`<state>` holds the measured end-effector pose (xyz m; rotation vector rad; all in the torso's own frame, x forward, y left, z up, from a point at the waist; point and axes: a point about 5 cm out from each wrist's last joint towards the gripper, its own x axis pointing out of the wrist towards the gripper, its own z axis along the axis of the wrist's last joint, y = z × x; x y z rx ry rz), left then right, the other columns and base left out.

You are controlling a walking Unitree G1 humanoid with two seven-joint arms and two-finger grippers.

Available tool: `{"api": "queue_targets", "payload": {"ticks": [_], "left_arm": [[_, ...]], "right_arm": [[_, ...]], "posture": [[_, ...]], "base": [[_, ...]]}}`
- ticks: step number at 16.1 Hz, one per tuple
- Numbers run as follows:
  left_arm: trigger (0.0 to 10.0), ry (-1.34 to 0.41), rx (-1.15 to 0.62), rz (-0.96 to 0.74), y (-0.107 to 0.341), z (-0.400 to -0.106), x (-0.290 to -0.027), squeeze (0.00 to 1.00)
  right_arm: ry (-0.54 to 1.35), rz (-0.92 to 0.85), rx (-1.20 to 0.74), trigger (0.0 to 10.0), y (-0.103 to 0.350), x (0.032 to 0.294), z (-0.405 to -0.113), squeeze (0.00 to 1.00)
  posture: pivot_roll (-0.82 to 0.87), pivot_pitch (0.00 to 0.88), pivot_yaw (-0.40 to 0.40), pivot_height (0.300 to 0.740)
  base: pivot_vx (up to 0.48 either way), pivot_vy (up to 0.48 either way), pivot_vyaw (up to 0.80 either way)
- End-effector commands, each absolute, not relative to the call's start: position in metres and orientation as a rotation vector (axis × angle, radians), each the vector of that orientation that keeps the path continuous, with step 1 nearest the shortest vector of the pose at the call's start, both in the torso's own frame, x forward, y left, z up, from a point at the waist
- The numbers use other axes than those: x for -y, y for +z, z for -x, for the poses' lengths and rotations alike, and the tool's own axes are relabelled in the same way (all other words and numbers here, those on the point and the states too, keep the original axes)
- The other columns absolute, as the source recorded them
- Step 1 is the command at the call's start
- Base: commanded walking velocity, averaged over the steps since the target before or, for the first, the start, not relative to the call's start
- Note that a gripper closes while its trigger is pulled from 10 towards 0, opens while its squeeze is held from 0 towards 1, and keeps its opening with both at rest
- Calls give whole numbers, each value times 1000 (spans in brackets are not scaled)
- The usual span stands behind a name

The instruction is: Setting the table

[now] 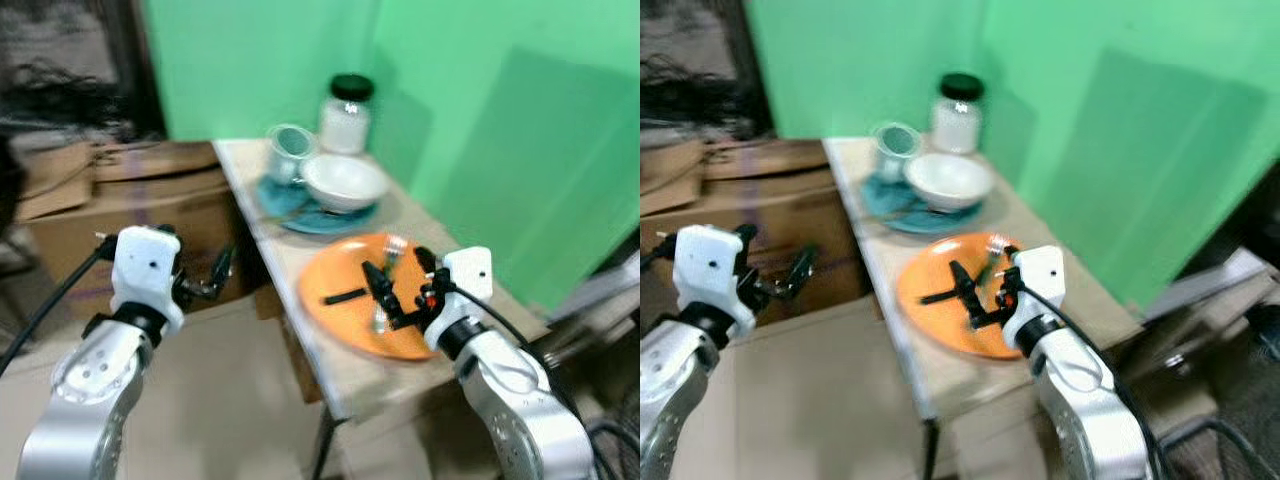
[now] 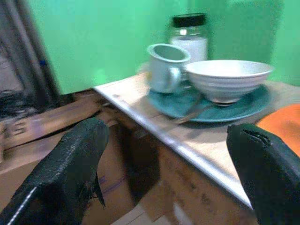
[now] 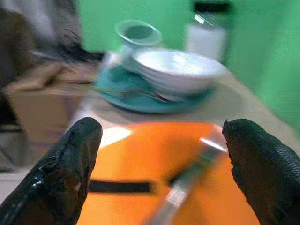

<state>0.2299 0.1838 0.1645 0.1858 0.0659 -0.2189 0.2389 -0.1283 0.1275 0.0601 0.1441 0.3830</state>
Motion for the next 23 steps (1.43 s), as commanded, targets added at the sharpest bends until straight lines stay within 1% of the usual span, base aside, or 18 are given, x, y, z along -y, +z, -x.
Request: {"api": "queue_targets", "payload": {"ticks": [1,2,4,6,8,9,11,13,14,15,16,18,20,21,22,23], "left_arm": [[10000,-228,-53,-196,168,-229,-184,0],[10000,-234,-54,-200,167,-228,-184,0],[10000,-269,-69,-211,165,-227,-183,0],[10000,-335,-97,-225,162,-224,-180,0],[10000,-428,-137,-244,158,-219,-180,0],[10000,-477,-155,-250,157,-217,-182,0],[10000,-523,-169,-254,156,-214,-181,0],[10000,-587,-200,-244,155,-207,-184,0],[10000,-645,-232,-239,153,-200,-184,0],[10000,-664,-242,-238,153,-198,-184,0],[10000,-682,-254,-236,152,-195,-185,0],[10000,-690,-264,-239,152,-191,-186,0],[10000,-692,-265,-234,152,-190,-185,0],[10000,-702,-267,-230,152,-189,-185,0],[10000,-705,-267,-229,153,-188,-185,0],[10000,-707,-268,-228,153,-187,-185,0]], "right_arm": [[367,-45,-150,10000,128,131,-242,0],[370,-31,-172,10000,127,130,-243,0],[379,53,-280,10000,120,128,-244,0],[396,49,-357,10000,121,123,-247,0],[452,51,-424,10000,123,112,-254,0],[433,45,-502,10000,119,105,-263,1000],[400,51,-552,10000,117,101,-270,1000],[350,-22,-603,10000,120,91,-279,1000],[323,0,-639,10000,119,88,-282,314],[314,11,-652,10000,118,87,-283,314],[290,22,-674,10000,117,86,-284,0],[220,47,-693,10000,116,88,-289,0],[193,62,-697,10000,116,89,-290,0],[155,57,-720,7647,114,90,-293,0],[135,58,-724,7255,113,91,-294,0],[120,60,-733,6431,112,92,-295,0]], "posture": [[160,0,-55,740],[161,0,-56,740],[158,0,-55,740],[154,0,-55,740],[146,0,-53,740],[142,0,-50,740],[140,0,-52,740],[135,0,-59,740],[134,0,-61,740],[133,0,-64,740],[133,0,-64,740],[134,0,-72,740],[134,0,-72,740],[137,0,-76,740],[139,0,-76,740],[140,0,-75,740]], "base": [[341,0,0],[341,0,0],[163,0,0],[0,0,0],[0,0,0],[0,0,0],[0,0,0],[0,0,0],[0,0,0],[0,0,0],[0,0,0],[0,0,0],[0,0,0],[0,0,0],[0,0,0],[0,0,0]]}}
